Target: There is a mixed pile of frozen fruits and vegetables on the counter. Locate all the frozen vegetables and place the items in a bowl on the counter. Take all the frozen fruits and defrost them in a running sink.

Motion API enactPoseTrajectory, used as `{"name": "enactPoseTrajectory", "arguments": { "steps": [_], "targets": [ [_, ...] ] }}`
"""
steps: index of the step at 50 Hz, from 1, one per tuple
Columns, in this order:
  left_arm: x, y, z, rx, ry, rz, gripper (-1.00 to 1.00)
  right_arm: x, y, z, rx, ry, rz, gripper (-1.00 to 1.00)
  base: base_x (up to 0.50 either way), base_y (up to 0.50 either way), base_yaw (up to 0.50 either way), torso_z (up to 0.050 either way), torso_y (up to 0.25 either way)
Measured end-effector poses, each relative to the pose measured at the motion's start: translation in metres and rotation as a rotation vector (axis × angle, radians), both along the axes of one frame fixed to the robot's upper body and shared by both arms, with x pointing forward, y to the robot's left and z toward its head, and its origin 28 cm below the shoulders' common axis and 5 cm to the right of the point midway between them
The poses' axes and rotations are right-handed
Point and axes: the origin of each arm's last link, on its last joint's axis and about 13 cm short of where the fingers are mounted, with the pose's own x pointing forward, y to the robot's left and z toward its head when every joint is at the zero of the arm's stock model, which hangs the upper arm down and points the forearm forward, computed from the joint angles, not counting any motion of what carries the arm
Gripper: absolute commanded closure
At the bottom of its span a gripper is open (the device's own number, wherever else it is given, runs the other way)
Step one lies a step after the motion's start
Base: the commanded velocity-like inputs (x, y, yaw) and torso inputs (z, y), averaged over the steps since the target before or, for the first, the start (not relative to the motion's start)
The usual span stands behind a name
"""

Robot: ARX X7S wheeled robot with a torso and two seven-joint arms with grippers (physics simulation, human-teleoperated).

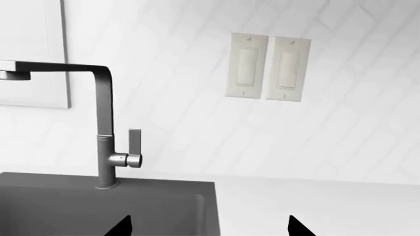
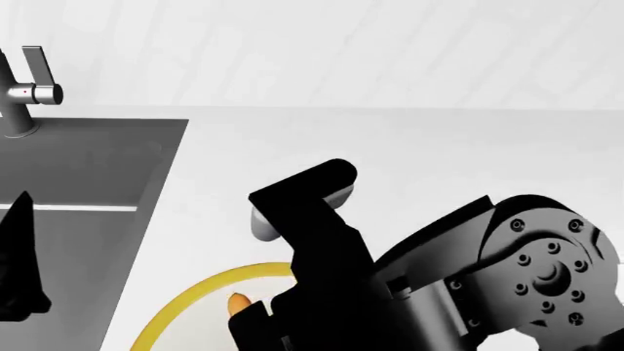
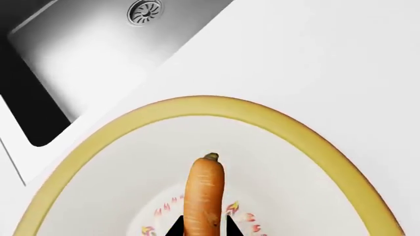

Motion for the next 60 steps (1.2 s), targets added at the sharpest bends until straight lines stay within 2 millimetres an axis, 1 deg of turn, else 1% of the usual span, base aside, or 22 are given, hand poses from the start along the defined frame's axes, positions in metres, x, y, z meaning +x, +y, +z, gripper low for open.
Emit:
{"name": "enactPoseTrajectory", "arguments": {
  "steps": [4,5,12,22,28,32,36,41,48,55,60],
  "targets": [
    [0.000,0.001,0.000,0.000,-0.001,0.002,-1.00,0.000,0.001,-0.004,-0.002,0.017,0.004,1.00,0.00,0.00,0.00,0.000,0.000],
    [0.000,0.001,0.000,0.000,-0.001,0.002,-1.00,0.000,0.002,-0.005,-0.001,0.021,0.004,-1.00,0.00,0.00,0.00,0.000,0.000],
    [0.000,0.001,0.000,0.000,-0.002,0.004,-1.00,-0.003,0.003,-0.005,0.004,0.027,0.006,-1.00,0.00,0.00,0.00,0.000,0.000],
    [0.000,0.000,0.000,0.001,-0.002,0.002,-1.00,-0.012,-0.002,0.008,0.039,-0.019,-0.015,-1.00,0.00,0.00,0.00,0.000,0.000],
    [0.000,0.000,0.000,0.002,-0.002,0.001,-1.00,-0.017,-0.007,0.016,0.088,-0.091,-0.045,-1.00,0.00,0.00,0.00,0.000,0.000],
    [-0.001,0.000,0.000,0.002,-0.002,0.000,-1.00,-0.020,-0.012,0.017,0.134,-0.189,-0.089,-1.00,0.00,0.00,0.00,0.000,0.000],
    [-0.001,0.000,0.000,0.001,-0.003,0.000,-1.00,-0.023,-0.019,0.013,0.190,-0.307,-0.159,-1.00,0.00,0.00,0.00,0.000,0.000],
    [-0.001,0.000,0.000,0.000,-0.003,0.000,-1.00,-0.027,-0.028,0.003,0.241,-0.444,-0.249,-1.00,0.00,0.00,0.00,0.000,0.000],
    [-0.001,0.000,0.000,0.000,-0.006,0.000,-1.00,-0.036,-0.043,-0.007,0.304,-0.596,-0.356,-1.00,0.00,0.00,0.00,0.000,0.000],
    [0.000,0.000,-0.001,0.002,-0.008,0.003,-1.00,-0.042,-0.060,-0.017,0.313,-0.740,-0.493,-1.00,0.00,0.00,0.00,0.000,0.000],
    [0.000,-0.001,-0.002,0.005,-0.008,0.003,-1.00,-0.047,-0.070,-0.022,0.300,-0.806,-0.578,-1.00,0.00,0.00,0.00,0.000,0.000]
  ]
}}
